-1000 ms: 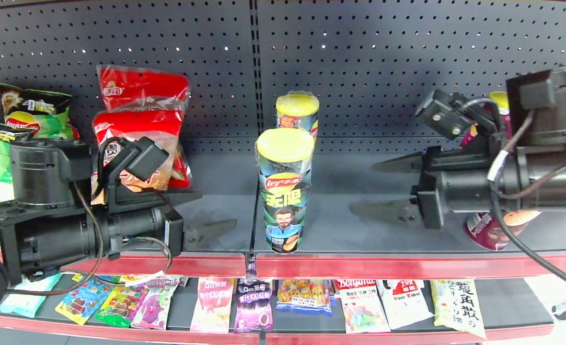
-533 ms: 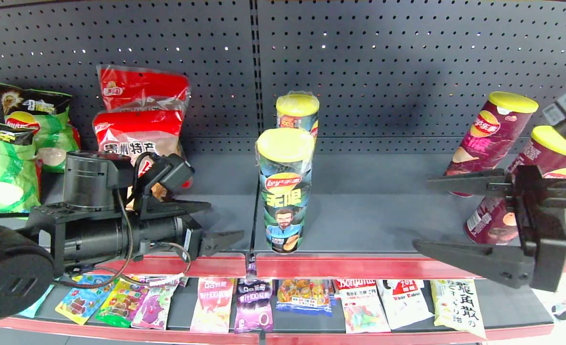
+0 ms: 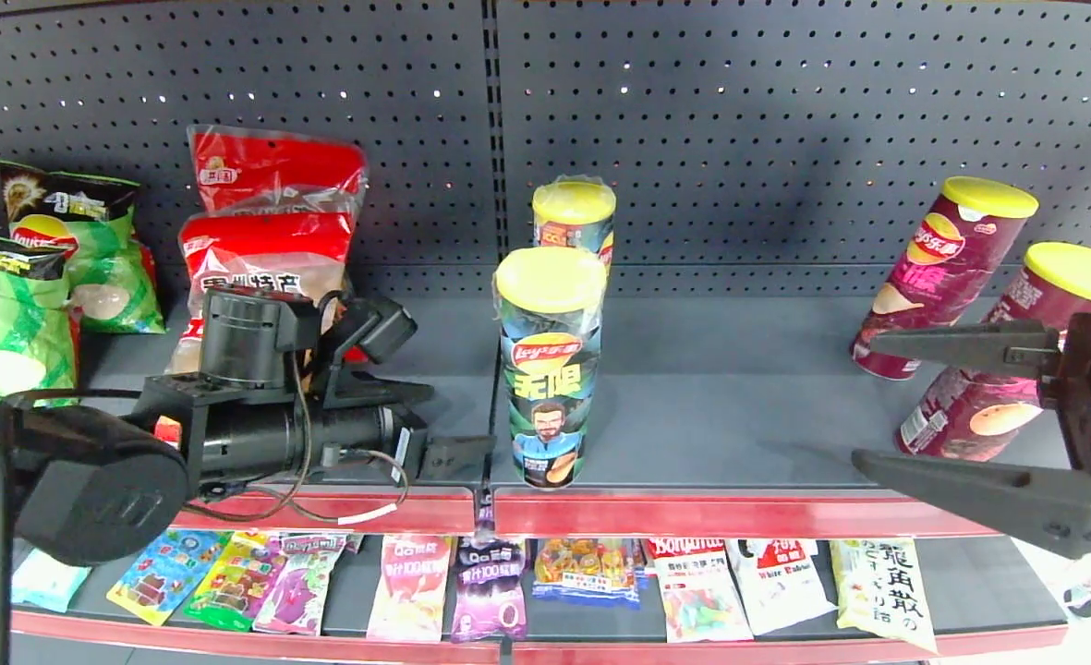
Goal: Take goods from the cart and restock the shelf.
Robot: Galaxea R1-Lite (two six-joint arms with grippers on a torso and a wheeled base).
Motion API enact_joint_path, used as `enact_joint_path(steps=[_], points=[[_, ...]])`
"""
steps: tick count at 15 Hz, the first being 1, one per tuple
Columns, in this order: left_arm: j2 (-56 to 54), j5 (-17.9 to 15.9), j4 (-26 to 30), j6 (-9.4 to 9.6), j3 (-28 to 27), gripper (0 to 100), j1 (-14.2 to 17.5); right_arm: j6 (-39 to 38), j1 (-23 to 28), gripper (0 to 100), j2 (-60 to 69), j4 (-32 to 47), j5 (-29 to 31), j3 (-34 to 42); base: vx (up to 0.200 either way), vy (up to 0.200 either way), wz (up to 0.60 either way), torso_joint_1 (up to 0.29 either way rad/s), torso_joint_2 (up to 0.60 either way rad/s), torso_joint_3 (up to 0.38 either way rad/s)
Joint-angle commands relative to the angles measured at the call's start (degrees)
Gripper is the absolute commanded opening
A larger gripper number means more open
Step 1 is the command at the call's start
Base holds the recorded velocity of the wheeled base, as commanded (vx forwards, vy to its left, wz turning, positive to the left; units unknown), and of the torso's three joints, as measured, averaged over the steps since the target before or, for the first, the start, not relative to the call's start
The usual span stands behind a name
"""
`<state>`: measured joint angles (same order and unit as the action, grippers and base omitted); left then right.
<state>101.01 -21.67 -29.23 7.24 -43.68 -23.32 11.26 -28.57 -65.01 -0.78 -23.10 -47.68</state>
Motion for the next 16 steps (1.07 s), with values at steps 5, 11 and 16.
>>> enact_joint_path(steps=[5,11,16], points=[[3.58,-0.03,-0.03,0.05,-2.38,100,-0.32,-0.28,0.01,100,0.06,-0.01,0.07,-0.14,0.0,0.0,0.0,0.0,0.0,0.0],[4.55,0.05,-0.56,-0.03,-2.82,100,-1.38,-1.24,0.36,100,-0.03,-0.01,0.07,0.13,0.0,0.0,0.0,0.0,0.0,0.0],[5.07,0.14,-0.56,-0.03,-3.96,100,-1.46,-1.24,0.63,100,-0.03,-0.01,0.07,0.22,0.0,0.0,0.0,0.0,0.0,0.0]])
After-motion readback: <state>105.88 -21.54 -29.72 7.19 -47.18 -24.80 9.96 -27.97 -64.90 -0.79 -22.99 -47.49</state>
